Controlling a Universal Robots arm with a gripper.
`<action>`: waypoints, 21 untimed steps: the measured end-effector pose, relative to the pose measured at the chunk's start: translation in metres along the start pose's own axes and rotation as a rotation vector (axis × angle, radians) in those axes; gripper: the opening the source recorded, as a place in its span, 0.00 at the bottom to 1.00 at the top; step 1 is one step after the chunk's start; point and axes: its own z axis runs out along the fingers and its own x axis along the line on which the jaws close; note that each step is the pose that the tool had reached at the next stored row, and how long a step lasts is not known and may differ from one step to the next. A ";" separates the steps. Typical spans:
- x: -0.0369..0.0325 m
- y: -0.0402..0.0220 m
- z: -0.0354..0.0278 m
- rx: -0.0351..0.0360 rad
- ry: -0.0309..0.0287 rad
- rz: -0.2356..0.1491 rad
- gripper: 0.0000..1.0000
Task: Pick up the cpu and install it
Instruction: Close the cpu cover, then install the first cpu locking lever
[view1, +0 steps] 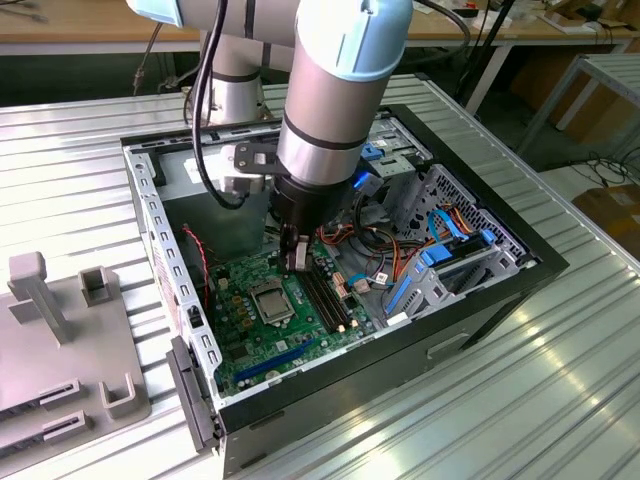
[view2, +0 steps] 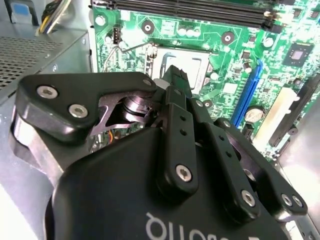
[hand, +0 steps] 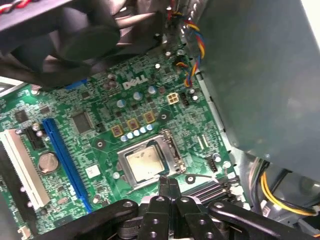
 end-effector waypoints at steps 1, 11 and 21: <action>0.0000 0.0000 0.0000 0.0000 0.0000 0.000 0.11; 0.0007 -0.0003 0.0000 0.0000 0.0001 0.000 0.11; -0.0089 -0.0150 0.0002 0.0001 0.0000 0.001 0.11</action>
